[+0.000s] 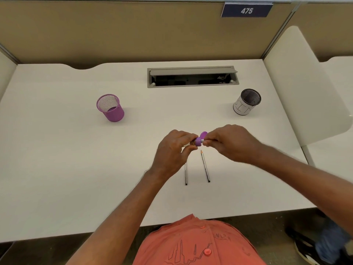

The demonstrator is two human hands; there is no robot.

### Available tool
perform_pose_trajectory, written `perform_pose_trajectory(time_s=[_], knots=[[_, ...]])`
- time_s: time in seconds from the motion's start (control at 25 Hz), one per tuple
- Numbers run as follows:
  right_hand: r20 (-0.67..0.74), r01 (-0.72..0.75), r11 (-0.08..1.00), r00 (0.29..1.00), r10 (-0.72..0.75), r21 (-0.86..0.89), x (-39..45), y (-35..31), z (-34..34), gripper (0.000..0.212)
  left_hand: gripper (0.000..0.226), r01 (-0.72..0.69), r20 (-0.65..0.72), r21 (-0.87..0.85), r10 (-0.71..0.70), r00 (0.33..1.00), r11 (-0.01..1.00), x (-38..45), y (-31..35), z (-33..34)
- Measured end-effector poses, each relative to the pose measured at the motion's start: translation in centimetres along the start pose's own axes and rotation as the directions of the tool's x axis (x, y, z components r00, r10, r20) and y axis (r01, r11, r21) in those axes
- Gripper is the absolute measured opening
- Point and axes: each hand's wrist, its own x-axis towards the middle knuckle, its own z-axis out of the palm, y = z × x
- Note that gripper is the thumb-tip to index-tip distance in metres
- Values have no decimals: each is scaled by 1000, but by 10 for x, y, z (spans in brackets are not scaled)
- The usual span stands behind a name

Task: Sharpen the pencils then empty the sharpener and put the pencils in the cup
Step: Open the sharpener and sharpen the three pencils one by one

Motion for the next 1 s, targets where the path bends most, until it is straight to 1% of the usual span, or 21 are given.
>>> perform_pose_trajectory(time_s=[0.04,0.08,0.12,0.16,0.2,0.24,0.32,0.36,0.4,0.44,0.48,0.52,0.56,0.64,0.72,0.76,0.8,0.84,0.88,0.92,1.0], knots=[[160,-107,969,984,72,224,6,2,-6,30,27,-13,0,13,13,1000,1000,0,0,0],[303,-225,879,948,98,420,12,4,-13,32,27,-24,7,22,24,1000,999,-1,1,-1],[400,-320,786,911,101,529,15,5,-19,33,26,-34,18,24,33,999,999,-1,2,-1],[433,-343,761,897,92,550,15,7,-22,32,26,-37,30,23,36,999,999,-1,3,-2],[405,-310,801,909,93,512,14,7,-23,30,26,-33,39,21,33,999,999,0,3,-3],[334,-244,867,938,96,434,11,6,-21,25,26,-27,49,17,26,998,999,1,3,-5],[112,-65,965,993,38,254,2,3,-17,16,26,-14,68,5,13,998,1000,4,2,-6],[-12,48,989,999,-46,143,-3,1,-14,14,26,-5,76,-2,5,997,1000,4,2,-7],[-130,153,987,979,-157,-37,-8,-1,-10,9,27,5,82,-10,-4,997,1000,4,2,-7],[-205,221,945,940,-272,-240,-14,-2,-6,4,26,14,86,-21,-13,996,1000,4,2,-6],[-242,257,881,897,-371,-398,-19,-2,-1,3,26,20,87,-35,-17,996,999,4,2,-6],[-253,271,837,869,-426,-476,-21,-3,2,5,26,20,84,-45,-16,996,999,4,2,-5],[-252,270,838,870,-423,-475,-23,-3,3,5,25,17,78,-47,-13,997,999,3,3,-4],[-210,214,927,935,-286,-309,-17,-6,0,10,25,10,52,-34,-8,999,999,2,3,-4],[-41,83,996,996,-85,-43,-7,-3,-9,22,26,-13,19,-13,13,1000,1000,1,3,-4],[74,-2,994,997,-7,112,0,0,-13,24,26,-30,9,0,30,999,1000,0,3,-4],[190,-96,957,981,45,272,6,2,-18,25,26,-50,1,14,50,999,999,-1,3,-4],[292,-182,895,954,61,408,10,5,-22,25,26,-67,-9,29,67,998,997,-2,4,-4],[371,-247,832,927,54,496,13,7,-25,26,26,-80,-21,41,81,997,996,-2,3,-5],[426,-290,787,904,38,544,16,10,-27,27,26,-88,-32,50,90,995,995,-2,3,-5],[501,-342,751,866,17,566,18,12,-28,30,26,-94,-47,62,97,994,994,-4,3,-4]])
